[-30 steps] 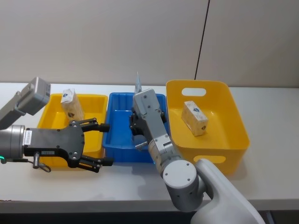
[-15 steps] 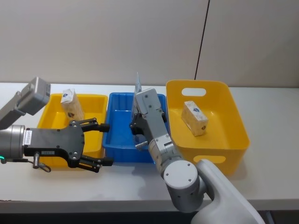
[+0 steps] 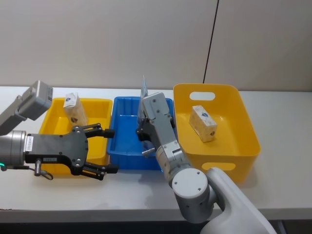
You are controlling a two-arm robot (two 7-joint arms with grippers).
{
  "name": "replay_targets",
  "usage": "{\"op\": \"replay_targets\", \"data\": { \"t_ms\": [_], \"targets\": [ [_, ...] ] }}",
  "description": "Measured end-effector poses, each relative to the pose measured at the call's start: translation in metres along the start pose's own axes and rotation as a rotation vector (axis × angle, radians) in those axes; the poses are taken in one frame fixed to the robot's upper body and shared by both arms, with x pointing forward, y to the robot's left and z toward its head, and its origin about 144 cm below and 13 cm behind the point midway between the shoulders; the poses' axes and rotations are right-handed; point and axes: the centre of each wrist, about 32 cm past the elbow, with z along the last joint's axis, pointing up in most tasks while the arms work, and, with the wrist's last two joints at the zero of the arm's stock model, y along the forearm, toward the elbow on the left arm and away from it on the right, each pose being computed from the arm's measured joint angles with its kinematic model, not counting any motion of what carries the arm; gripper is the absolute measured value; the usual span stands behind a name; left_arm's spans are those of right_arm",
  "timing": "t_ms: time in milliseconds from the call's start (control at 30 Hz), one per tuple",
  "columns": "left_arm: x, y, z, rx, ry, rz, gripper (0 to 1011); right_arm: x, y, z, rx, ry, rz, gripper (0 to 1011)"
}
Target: Bimanual collaborative sorting of washing and personal care products
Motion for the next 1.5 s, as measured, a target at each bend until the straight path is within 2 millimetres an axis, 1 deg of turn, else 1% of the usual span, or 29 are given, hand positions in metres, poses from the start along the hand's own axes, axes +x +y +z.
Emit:
{"op": "replay_targets", "data": {
  "t_ms": [600,933,1200,1500],
  "targets": [
    [0.000,0.000,0.000,0.000,0.000,0.000,1001,0.001,-0.006,0.006,0.025,0.020,0.010,0],
    [0.000,0.000,0.000,0.000,0.000,0.000,1001,0.002,-0.011,0.015,0.057,0.040,0.019,0],
    [0.000,0.000,0.000,0.000,0.000,0.000,1001,0.007,-0.018,0.030,0.105,0.059,0.029,0],
    [0.000,0.000,0.000,0.000,0.000,0.000,1001,0.018,-0.031,0.053,0.170,0.087,0.039,0]
  ]
}}
